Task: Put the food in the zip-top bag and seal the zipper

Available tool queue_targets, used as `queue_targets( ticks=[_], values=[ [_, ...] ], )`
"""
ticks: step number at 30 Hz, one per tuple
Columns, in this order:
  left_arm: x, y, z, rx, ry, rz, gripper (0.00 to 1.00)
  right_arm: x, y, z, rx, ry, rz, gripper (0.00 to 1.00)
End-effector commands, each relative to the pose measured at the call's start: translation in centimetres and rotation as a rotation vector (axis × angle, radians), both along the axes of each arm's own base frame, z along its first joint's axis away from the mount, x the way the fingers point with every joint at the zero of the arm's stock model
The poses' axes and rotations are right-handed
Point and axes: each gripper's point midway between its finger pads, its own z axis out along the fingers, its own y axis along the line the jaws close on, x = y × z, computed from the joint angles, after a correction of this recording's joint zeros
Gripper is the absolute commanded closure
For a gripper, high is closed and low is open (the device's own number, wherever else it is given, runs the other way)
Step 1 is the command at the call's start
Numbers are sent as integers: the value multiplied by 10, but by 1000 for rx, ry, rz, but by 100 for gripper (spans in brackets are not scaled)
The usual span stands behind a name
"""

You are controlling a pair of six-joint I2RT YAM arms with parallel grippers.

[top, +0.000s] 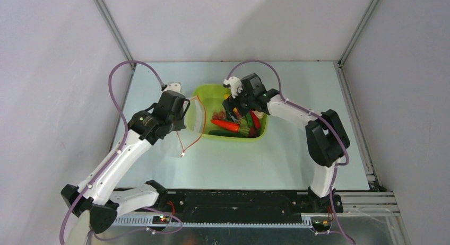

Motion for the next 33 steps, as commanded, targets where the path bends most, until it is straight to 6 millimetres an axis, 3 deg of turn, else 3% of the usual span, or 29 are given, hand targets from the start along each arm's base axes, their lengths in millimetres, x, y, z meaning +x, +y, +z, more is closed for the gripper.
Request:
queue_targets(
  ticks=[1, 7, 10, 16, 25, 31, 33],
  values=[
    [8, -9, 3, -67, -17, -36, 100, 3, 21, 4, -47, -66, 208, 13],
    [9, -2, -4, -84, 0, -9, 100, 3, 34, -25, -179, -83, 363, 15],
    [8, -2, -6, -89, 6, -11, 100, 7, 37, -29, -203, -79, 402, 15],
    [9, -2, -8, -100, 12, -6, 100, 2, 28, -55, -263, -18, 455, 15],
    [10, -3, -12, -117, 28, -12, 100, 18, 13, -94, -398, -33, 410, 18],
    [10, -4, -12, -121, 32, -18, 100, 24, 18, -95, -409, -66, 385, 33],
    [10, -4, -12, -123, 30, -18, 100, 26, 22, -89, -383, -81, 371, 50]
  ],
)
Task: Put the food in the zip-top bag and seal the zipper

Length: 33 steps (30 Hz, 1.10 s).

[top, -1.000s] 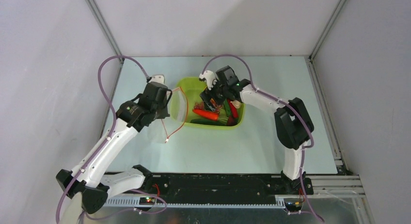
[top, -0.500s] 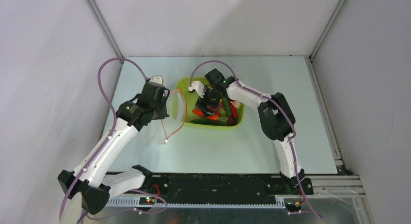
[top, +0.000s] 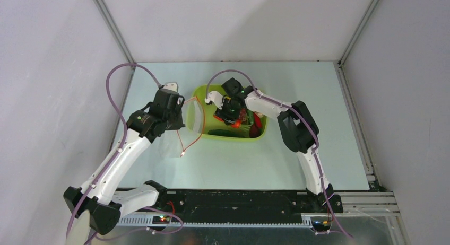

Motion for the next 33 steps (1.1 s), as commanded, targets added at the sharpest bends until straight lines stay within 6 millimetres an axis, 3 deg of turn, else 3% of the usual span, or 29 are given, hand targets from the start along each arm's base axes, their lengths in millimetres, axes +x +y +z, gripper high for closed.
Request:
queue_targets(
  ticks=[1, 4, 7, 8, 9, 10, 11, 12, 13, 14, 18, 22, 24, 28, 33],
  values=[
    [3, -3, 1, -14, -13, -19, 100, 9, -1, 1, -6, -33, -43, 65],
    [2, -6, 1, -29, -8, -34, 100, 20, 2, 21, 61, -82, -102, 83],
    [2, -9, 2, -45, -7, -41, 100, 19, 9, 41, 161, -74, -139, 88],
    [1, -10, 2, -47, -5, -42, 100, 23, 14, 60, 214, -108, -146, 91],
    [1, -11, 2, -53, 0, -41, 100, 22, 18, 66, 254, -107, -160, 92],
    [0, -11, 1, -56, 3, -41, 100, 21, 20, 86, 298, -127, -163, 94],
    [-1, -13, 1, -66, 9, -41, 100, 20, 22, 92, 337, -129, -185, 95],
    [-1, -13, 0, -71, 12, -41, 100, 19, 23, 113, 385, -150, -192, 98],
    [-2, -15, 1, -82, 13, -41, 100, 17, 24, 117, 421, -143, -218, 99],
    [-2, -15, 1, -84, 13, -40, 100, 15, 24, 135, 463, -159, -223, 100],
    [-1, -11, 5, -72, -1, -20, 100, 9, 21, 160, 541, -178, -254, 100],
    [-1, -9, 7, -69, -8, -13, 100, 2, 21, 148, 505, -151, -221, 99],
    [-1, -6, 8, -55, -14, -2, 100, -10, 20, 132, 450, -89, -184, 93],
    [0, -2, 9, -41, -22, 13, 100, -26, 20, 91, 318, -51, -129, 74],
    [1, -2, 5, -34, -12, 13, 100, -19, 11, 61, 189, -63, -134, 42]
  ],
)
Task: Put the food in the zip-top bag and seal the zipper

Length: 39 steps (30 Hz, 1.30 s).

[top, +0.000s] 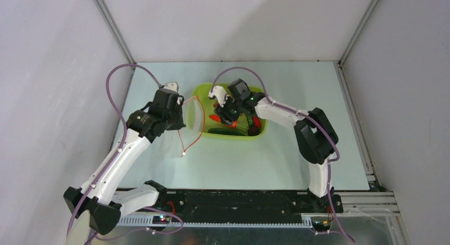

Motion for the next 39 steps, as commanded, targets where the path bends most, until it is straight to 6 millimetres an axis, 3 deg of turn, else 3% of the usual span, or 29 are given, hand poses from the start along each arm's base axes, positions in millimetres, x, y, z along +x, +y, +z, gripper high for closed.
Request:
queue_targets(
  ticks=[1, 3, 8, 16, 18, 21, 23, 24, 25, 26, 27, 29, 30, 33, 35, 36, 37, 38, 39],
  values=[
    [2, 4, 3, 6, -12, 26, 100, 6, -8, -25, -131, -3, 15, 35],
    [2, 4, -1, 10, 2, 23, 100, 14, -12, -34, -166, -17, -11, 30],
    [3, 4, -4, 21, 15, 19, 100, 24, -16, -56, -224, 12, -22, 29],
    [3, 7, -4, 35, 10, 29, 100, 1, -22, -97, -386, 58, 58, 33],
    [3, 8, -4, 35, 8, 30, 100, 6, -23, -100, -400, 48, 30, 43],
    [3, 9, -4, 36, 8, 32, 100, 15, -22, -91, -364, 45, -29, 71],
    [2, 9, -4, 35, 7, 33, 100, 20, -18, -76, -310, 30, -59, 82],
    [2, 8, -4, 35, 7, 32, 100, 24, -14, -59, -267, 0, -71, 85],
    [2, 9, -3, 33, 5, 32, 100, 23, -14, -54, -245, 5, -85, 86],
    [2, 8, -3, 32, 5, 31, 100, 25, -10, -33, -193, -24, -93, 88],
    [2, 8, -3, 30, 2, 33, 100, 25, -8, -26, -160, -25, -115, 89],
    [1, 9, -2, 27, 0, 33, 100, 22, -8, 15, -58, -56, -153, 91],
    [1, 8, -2, 25, -1, 32, 100, 23, -10, 23, -30, -56, -170, 92],
    [0, 7, -2, 16, -2, 28, 100, 15, -18, 58, 93, -34, -246, 92],
    [0, 6, -2, 12, -4, 25, 100, 9, -24, 75, 163, -14, -293, 92],
    [0, 6, -2, 10, -4, 25, 100, 2, -25, 72, 187, 24, -316, 92],
    [0, 6, -2, 9, -4, 26, 100, -1, -25, 90, 240, 6, -320, 92],
    [0, 6, -2, 8, -3, 26, 100, -10, -23, 89, 265, 47, -323, 92],
    [0, 6, -1, 7, -5, 26, 100, -16, -21, 104, 308, 40, -318, 92]
  ],
)
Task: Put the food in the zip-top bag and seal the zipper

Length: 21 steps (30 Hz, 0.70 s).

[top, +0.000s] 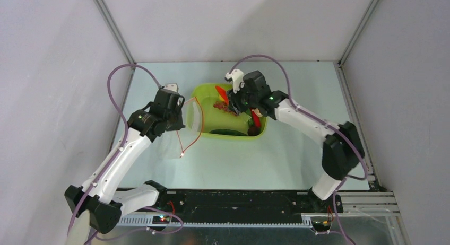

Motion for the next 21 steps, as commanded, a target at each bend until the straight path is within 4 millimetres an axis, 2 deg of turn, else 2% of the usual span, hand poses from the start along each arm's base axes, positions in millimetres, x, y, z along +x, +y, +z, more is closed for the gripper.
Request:
queue_targets(
  ticks=[1, 3, 4, 5, 7, 8, 9, 12, 13, 15, 16, 19, 20, 21],
  values=[
    [0, 1, 5, -21, -27, 8, 100, -21, 13, 46, 244, 42, -63, 92],
    [0, 1, 5, -23, -30, 11, 100, -28, 14, 77, 351, 15, -99, 92],
    [0, 1, 5, -25, -28, 12, 100, -32, 17, 85, 389, 10, -107, 93],
    [0, 1, 6, -29, -30, 14, 100, -36, 22, 104, 477, -15, -101, 93],
    [-1, -1, 6, -41, -32, 12, 100, -49, 35, 129, 588, -74, -36, 93],
    [-1, -2, 6, -50, -31, 6, 100, -58, 44, 136, 617, -91, -9, 93],
    [-1, -5, 7, -65, -34, -4, 100, -68, 61, 164, 743, -133, 16, 93],
    [-1, -6, 7, -73, -37, -4, 100, -72, 74, 179, 866, -110, -110, 91],
    [-1, -6, 8, -78, -37, -4, 100, -70, 77, 188, 918, -140, -135, 90],
    [-2, -9, 8, -91, -35, -10, 100, -79, 92, 197, 991, -170, -154, 89],
    [-2, -10, 8, -100, -34, -12, 100, -77, 93, 199, 1021, -168, -178, 88],
    [-3, -11, 8, -118, -35, -8, 100, -75, 107, 192, 1100, -121, -229, 88],
    [-3, -10, 8, -120, -36, 3, 100, -71, 111, 181, 1100, -101, -264, 87],
    [-2, -8, 9, -120, -39, 12, 100, -75, 116, 180, 1114, -99, -263, 87]
  ],
)
